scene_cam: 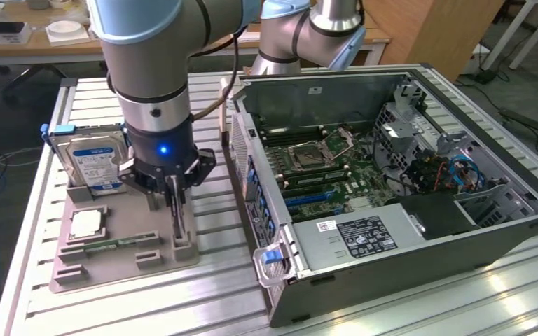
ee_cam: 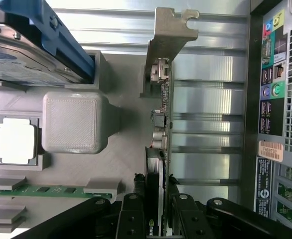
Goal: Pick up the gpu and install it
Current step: 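Pick up the gpu and move the gpu toward the slot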
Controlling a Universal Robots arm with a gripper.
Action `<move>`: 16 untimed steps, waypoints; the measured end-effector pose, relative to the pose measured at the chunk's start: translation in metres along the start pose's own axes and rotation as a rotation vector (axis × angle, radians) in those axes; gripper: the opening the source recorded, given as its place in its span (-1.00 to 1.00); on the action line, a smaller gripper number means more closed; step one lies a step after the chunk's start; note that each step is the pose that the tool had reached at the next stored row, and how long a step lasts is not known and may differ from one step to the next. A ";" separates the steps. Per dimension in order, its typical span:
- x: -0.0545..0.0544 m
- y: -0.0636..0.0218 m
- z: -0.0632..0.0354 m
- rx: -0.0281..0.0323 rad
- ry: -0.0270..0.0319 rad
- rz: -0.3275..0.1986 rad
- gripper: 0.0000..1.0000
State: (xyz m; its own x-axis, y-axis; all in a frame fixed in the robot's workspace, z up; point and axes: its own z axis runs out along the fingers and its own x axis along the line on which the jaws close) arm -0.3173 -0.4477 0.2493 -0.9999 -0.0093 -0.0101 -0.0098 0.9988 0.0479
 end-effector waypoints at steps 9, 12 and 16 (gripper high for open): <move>0.000 0.0007 -0.0154 -0.0005 0.0000 0.000 -0.47; 0.000 0.0009 -0.0204 -0.0005 0.0000 0.000 -0.47; 0.000 0.0012 -0.0255 -0.0006 0.0000 0.000 -0.47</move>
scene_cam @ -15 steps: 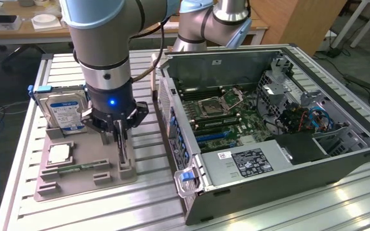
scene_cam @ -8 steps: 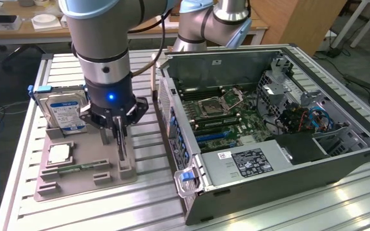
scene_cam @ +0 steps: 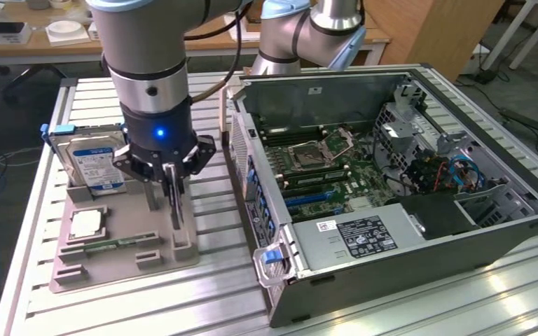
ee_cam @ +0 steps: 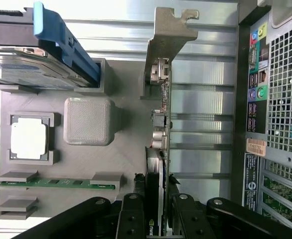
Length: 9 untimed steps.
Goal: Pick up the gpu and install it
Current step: 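Pick up the gpu and move the gpu toward the slot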
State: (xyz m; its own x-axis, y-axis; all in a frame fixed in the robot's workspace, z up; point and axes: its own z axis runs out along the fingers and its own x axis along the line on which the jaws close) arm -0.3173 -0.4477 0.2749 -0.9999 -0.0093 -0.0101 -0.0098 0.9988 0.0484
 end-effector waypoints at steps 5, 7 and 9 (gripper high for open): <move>0.000 0.0003 -0.0069 0.0000 0.0000 0.000 -0.47; 0.000 0.0004 -0.0091 0.0000 0.0001 0.000 -0.47; 0.000 0.0005 -0.0117 0.0010 0.0001 0.000 -0.47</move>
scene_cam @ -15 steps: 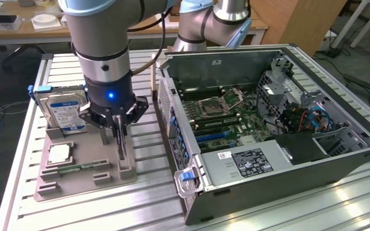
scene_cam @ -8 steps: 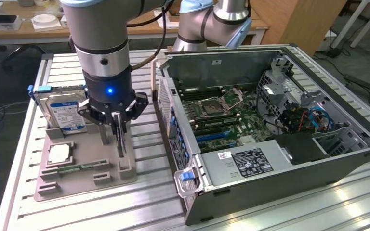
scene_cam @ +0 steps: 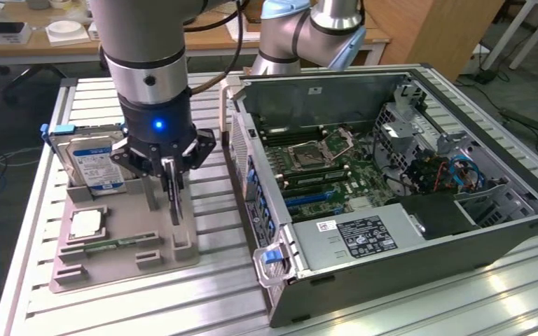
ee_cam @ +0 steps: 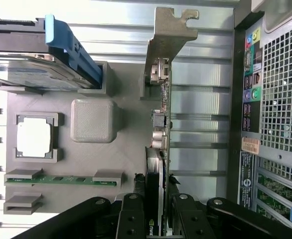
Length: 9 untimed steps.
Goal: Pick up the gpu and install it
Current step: 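Pick up the gpu and move the gpu toward the slot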
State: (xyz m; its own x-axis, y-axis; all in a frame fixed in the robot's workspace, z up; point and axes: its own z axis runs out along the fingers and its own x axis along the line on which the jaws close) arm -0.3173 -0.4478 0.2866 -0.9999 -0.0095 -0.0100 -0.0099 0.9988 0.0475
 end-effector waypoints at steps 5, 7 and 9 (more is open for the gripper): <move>0.000 0.0002 -0.0034 0.0149 0.0001 0.000 -0.47; 0.000 0.0002 -0.0055 0.0204 0.0003 0.000 -0.47; 0.000 0.0004 -0.0084 0.0239 0.0002 0.000 -0.47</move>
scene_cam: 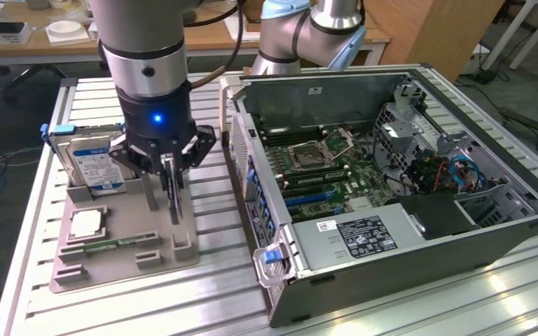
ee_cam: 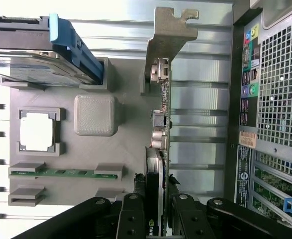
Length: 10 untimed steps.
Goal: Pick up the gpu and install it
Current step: 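Pick up the gpu and move the gpu toward the slot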
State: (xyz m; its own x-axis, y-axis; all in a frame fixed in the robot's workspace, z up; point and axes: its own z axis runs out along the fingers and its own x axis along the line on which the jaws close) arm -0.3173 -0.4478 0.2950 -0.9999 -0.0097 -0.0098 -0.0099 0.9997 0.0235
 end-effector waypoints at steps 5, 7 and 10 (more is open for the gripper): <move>0.000 0.0001 -0.0053 0.0034 -0.0008 0.000 -0.47; 0.000 0.0002 -0.0065 0.0033 -0.0018 0.000 -0.47; 0.000 0.0002 -0.0090 0.0034 -0.0033 0.000 -0.47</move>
State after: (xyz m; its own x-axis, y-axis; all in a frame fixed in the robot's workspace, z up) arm -0.3173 -0.4477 0.3040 -0.9999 -0.0097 -0.0130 -0.0099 0.9997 0.0201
